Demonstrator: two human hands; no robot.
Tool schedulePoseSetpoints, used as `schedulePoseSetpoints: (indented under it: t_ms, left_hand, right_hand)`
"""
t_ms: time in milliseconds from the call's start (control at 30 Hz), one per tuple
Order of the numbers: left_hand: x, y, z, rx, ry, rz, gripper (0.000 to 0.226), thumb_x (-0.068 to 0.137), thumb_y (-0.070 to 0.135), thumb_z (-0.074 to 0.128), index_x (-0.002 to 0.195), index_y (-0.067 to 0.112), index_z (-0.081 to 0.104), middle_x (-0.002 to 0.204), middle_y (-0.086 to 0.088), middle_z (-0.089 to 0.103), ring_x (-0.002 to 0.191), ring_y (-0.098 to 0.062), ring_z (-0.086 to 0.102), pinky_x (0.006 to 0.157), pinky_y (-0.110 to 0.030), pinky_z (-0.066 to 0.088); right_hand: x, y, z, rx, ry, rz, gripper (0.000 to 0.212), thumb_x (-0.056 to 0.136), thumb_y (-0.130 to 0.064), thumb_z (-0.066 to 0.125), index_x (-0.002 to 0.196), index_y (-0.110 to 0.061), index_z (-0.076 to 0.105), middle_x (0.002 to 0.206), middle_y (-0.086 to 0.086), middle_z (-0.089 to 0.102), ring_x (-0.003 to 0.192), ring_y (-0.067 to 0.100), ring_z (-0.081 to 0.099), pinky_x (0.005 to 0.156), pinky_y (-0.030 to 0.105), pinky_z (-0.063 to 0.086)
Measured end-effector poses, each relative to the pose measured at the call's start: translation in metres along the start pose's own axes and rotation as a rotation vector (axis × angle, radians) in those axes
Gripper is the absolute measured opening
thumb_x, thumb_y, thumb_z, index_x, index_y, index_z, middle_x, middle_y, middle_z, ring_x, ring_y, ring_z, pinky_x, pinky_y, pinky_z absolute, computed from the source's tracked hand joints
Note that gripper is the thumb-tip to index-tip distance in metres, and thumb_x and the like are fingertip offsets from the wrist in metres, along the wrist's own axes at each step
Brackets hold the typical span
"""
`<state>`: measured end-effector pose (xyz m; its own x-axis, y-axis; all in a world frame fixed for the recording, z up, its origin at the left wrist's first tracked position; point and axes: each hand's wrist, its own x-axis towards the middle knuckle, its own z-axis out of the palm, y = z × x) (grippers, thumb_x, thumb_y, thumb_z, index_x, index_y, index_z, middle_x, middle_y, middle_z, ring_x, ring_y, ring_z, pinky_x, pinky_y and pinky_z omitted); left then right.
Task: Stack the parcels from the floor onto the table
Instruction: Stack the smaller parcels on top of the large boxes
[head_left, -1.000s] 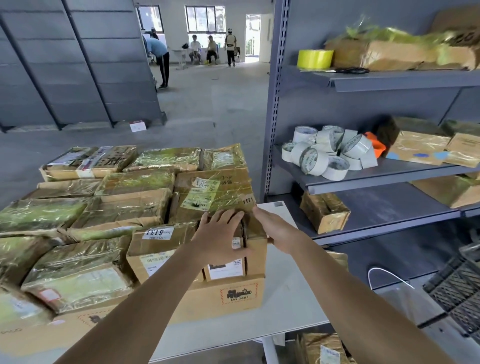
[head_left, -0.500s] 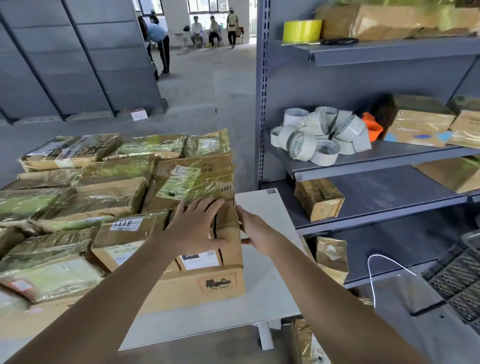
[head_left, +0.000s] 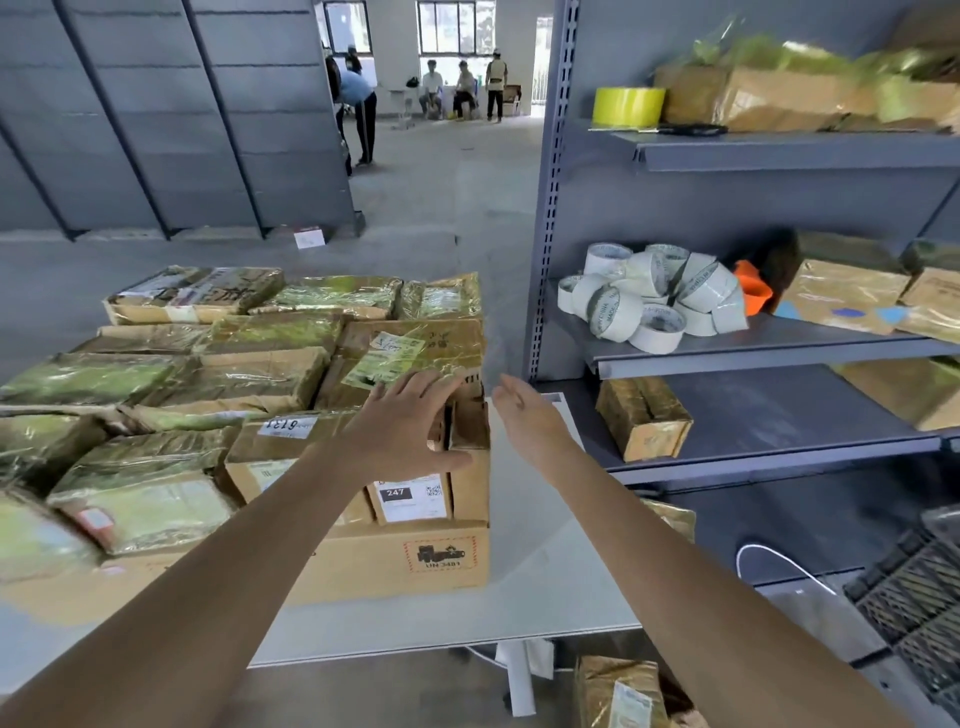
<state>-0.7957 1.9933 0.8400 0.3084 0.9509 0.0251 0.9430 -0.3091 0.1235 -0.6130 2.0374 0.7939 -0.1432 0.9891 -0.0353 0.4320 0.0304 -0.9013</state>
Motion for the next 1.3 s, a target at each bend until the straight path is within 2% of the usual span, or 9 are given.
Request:
schedulePoseSetpoints:
  t_ms: [167,300,500,633,767,867,1000,1100,1300]
  left_hand:
    - [-0.024,-0.011,-0.015,-0.07,0.143,-0.147,0.067,0.089,0.053,0.051,0.145,0.024,0.029,0.145,-0.005,0.036,0.134,-0.026,0.033,0.11,-0.051,0.029]
    - [-0.056,-0.037,-0.029,-0.111,0.237,-0.157,0.061,0.091,0.048,0.049,0.144,0.022,0.033,0.144,-0.008,0.039,0.135,-0.03,0.031,0.111,-0.051,0.029]
    - [-0.131,-0.103,-0.047,-0.183,0.325,-0.169,0.049,0.092,0.046,0.049,0.135,0.022,0.042,0.133,-0.006,0.046,0.125,-0.029,0.04,0.103,-0.046,0.037]
    - [-0.183,-0.156,-0.055,-0.228,0.318,-0.209,0.049,0.093,0.045,0.047,0.137,0.024,0.04,0.135,-0.008,0.045,0.128,-0.03,0.04,0.103,-0.048,0.038]
    - [-0.223,-0.211,-0.059,-0.235,0.328,-0.292,0.048,0.093,0.043,0.049,0.135,0.021,0.041,0.135,-0.008,0.043,0.128,-0.033,0.038,0.1,-0.049,0.039]
    - [-0.243,-0.248,-0.06,-0.253,0.341,-0.357,0.044,0.093,0.043,0.05,0.13,0.02,0.046,0.131,-0.009,0.046,0.123,-0.034,0.043,0.096,-0.049,0.043]
    - [-0.256,-0.293,-0.061,-0.284,0.412,-0.408,0.042,0.093,0.037,0.053,0.129,0.017,0.049,0.13,-0.012,0.048,0.124,-0.036,0.041,0.097,-0.045,0.038]
    - [-0.263,-0.324,-0.059,-0.312,0.454,-0.471,0.046,0.091,0.033,0.056,0.132,0.014,0.048,0.131,-0.013,0.048,0.124,-0.034,0.039,0.096,-0.044,0.04]
    - [-0.261,-0.376,-0.044,-0.41,0.448,-0.708,0.044,0.093,0.033,0.049,0.135,0.017,0.044,0.137,-0.006,0.042,0.127,-0.027,0.038,0.097,-0.039,0.038]
  right_hand:
    - [-0.028,-0.035,0.014,-0.208,0.149,-0.154,0.045,0.102,-0.04,0.039,0.145,-0.026,0.043,0.138,0.003,0.054,0.125,0.019,0.05,0.1,0.031,0.038]
    - [-0.06,-0.072,0.045,-0.227,0.217,-0.246,0.045,0.101,-0.039,0.04,0.144,-0.027,0.042,0.139,0.002,0.052,0.111,0.009,0.049,0.094,0.026,0.036]
    - [-0.101,-0.128,0.127,-0.229,0.226,-0.232,0.044,0.101,-0.042,0.037,0.144,-0.032,0.04,0.133,0.003,0.056,0.093,0.018,0.059,0.075,0.026,0.04]
    - [-0.118,-0.159,0.191,-0.221,0.161,-0.234,0.047,0.102,-0.044,0.037,0.146,-0.03,0.038,0.138,0.001,0.055,0.111,0.018,0.058,0.081,0.023,0.037]
    - [-0.12,-0.18,0.252,-0.219,0.105,-0.26,0.046,0.101,-0.044,0.038,0.145,-0.03,0.04,0.132,0.004,0.059,0.098,0.016,0.06,0.077,0.028,0.046]
    - [-0.114,-0.194,0.29,-0.223,0.035,-0.269,0.044,0.101,-0.042,0.039,0.144,-0.032,0.04,0.126,0.005,0.062,0.105,0.031,0.061,0.083,0.04,0.052]
    - [-0.093,-0.212,0.332,-0.26,-0.001,-0.31,0.044,0.1,-0.046,0.039,0.142,-0.034,0.042,0.125,-0.005,0.059,0.094,0.023,0.065,0.067,0.025,0.047]
    - [-0.071,-0.223,0.357,-0.292,-0.054,-0.323,0.046,0.1,-0.05,0.037,0.142,-0.034,0.041,0.111,-0.007,0.062,0.095,0.027,0.065,0.074,0.037,0.054]
    - [-0.023,-0.232,0.39,-0.267,-0.156,-0.375,0.045,0.101,-0.043,0.037,0.145,-0.032,0.038,0.122,0.007,0.064,0.092,0.027,0.067,0.07,0.039,0.057]
